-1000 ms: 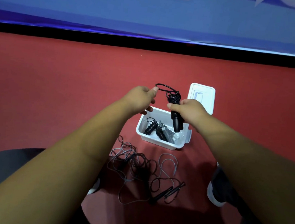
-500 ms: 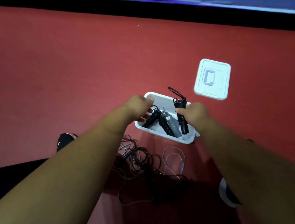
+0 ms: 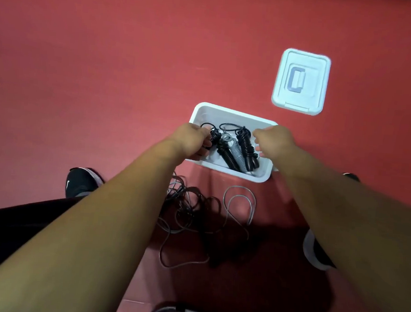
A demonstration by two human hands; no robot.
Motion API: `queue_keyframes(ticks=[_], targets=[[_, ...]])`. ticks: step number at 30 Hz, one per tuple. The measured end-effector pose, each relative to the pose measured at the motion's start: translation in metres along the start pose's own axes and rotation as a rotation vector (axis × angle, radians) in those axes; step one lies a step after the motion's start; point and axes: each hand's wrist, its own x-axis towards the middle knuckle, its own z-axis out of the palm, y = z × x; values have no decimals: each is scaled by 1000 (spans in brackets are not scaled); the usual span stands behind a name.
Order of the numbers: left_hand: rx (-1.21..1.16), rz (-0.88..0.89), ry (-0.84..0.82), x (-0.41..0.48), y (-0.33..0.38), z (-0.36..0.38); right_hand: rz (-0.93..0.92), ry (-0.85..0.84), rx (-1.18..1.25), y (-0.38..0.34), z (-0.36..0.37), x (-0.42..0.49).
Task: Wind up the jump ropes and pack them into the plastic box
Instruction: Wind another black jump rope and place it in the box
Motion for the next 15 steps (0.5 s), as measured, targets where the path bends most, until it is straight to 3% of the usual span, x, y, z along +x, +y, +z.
queue_keyframes(ticks=[3,6,15], targets=[[-77,-19,13,-12,2,-3,102,-91,268,-5,-2,-22],[-103,-30,18,-26,-2,-8,152,-207,387,-2,0,-39],[-10,-29,58,-52,-56,-37,120,-379,259,14,39,-87]])
